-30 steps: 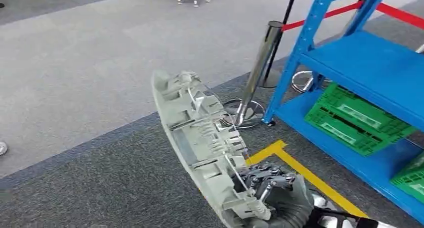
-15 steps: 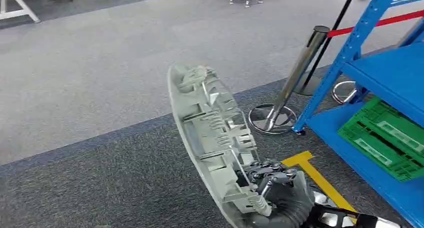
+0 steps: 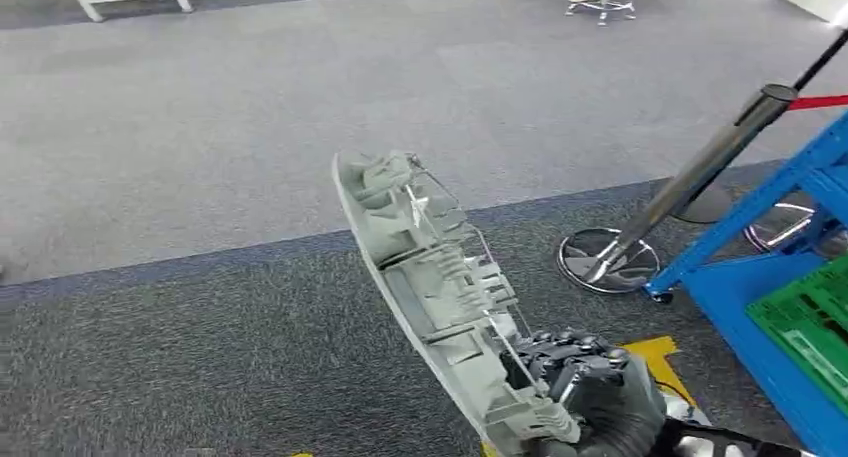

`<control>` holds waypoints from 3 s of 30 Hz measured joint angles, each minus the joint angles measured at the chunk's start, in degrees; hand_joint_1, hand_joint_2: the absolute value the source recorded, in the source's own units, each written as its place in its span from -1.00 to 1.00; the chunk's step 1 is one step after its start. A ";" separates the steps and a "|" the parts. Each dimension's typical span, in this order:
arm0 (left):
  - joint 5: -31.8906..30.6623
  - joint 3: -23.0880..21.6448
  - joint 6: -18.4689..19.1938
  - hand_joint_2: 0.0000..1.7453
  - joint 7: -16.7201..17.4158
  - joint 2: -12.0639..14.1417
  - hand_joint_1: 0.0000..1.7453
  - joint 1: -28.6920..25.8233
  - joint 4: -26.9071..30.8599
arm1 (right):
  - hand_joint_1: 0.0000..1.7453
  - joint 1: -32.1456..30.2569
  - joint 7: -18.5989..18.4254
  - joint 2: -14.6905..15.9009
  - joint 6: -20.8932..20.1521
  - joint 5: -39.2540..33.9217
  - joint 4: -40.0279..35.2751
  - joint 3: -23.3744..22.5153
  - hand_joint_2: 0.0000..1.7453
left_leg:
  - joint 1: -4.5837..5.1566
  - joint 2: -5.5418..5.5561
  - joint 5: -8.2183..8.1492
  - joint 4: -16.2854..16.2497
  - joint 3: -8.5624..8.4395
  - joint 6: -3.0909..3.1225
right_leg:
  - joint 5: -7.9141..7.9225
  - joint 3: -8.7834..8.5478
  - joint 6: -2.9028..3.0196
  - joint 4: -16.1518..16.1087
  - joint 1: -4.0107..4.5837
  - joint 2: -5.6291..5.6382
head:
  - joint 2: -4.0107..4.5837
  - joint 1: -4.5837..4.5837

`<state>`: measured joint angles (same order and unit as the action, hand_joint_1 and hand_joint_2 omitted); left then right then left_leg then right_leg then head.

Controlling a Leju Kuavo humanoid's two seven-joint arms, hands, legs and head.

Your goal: Take the parts from the cabinet and place them on the table.

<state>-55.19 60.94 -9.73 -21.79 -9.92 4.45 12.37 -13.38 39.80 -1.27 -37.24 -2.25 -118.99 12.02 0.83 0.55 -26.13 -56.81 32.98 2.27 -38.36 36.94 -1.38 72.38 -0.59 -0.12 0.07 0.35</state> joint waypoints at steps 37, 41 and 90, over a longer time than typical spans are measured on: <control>-3.19 -0.15 2.16 1.00 -2.05 -1.31 -1.00 0.85 -0.04 | 1.00 -2.98 -0.13 3.24 9.86 3.84 -7.08 0.22 1.00 | 0.02 5.29 -1.02 -2.21 0.39 -1.14 | 8.47 -3.59 -1.62 -11.98 -1.25 5.63 | 0.00 -0.08; -2.97 -0.04 2.14 1.00 -1.81 -1.07 -1.00 0.36 -0.04 | 1.00 -2.01 -0.11 3.34 10.65 4.06 -6.64 1.51 1.00 | -0.48 7.82 -0.59 -2.51 1.53 -2.05 | 8.54 -4.24 -0.01 -12.30 -0.93 3.51 | 0.00 -0.04; -1.36 2.82 3.45 1.00 0.02 0.33 -1.00 0.25 -0.11 | 1.00 8.69 -0.09 5.84 15.10 6.38 2.67 12.48 1.00 | -0.32 -0.91 0.62 -1.02 0.70 -0.19 | 3.15 -5.02 -1.00 -7.79 -0.30 -1.38 | 0.02 0.07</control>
<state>-56.54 63.76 -6.27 -21.77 -9.59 4.70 12.26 -4.69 39.71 4.57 -22.14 4.13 -116.32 24.50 0.51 -0.37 -25.52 -57.83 33.69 2.08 -35.21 31.92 -2.38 64.59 -0.89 -1.50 0.09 0.41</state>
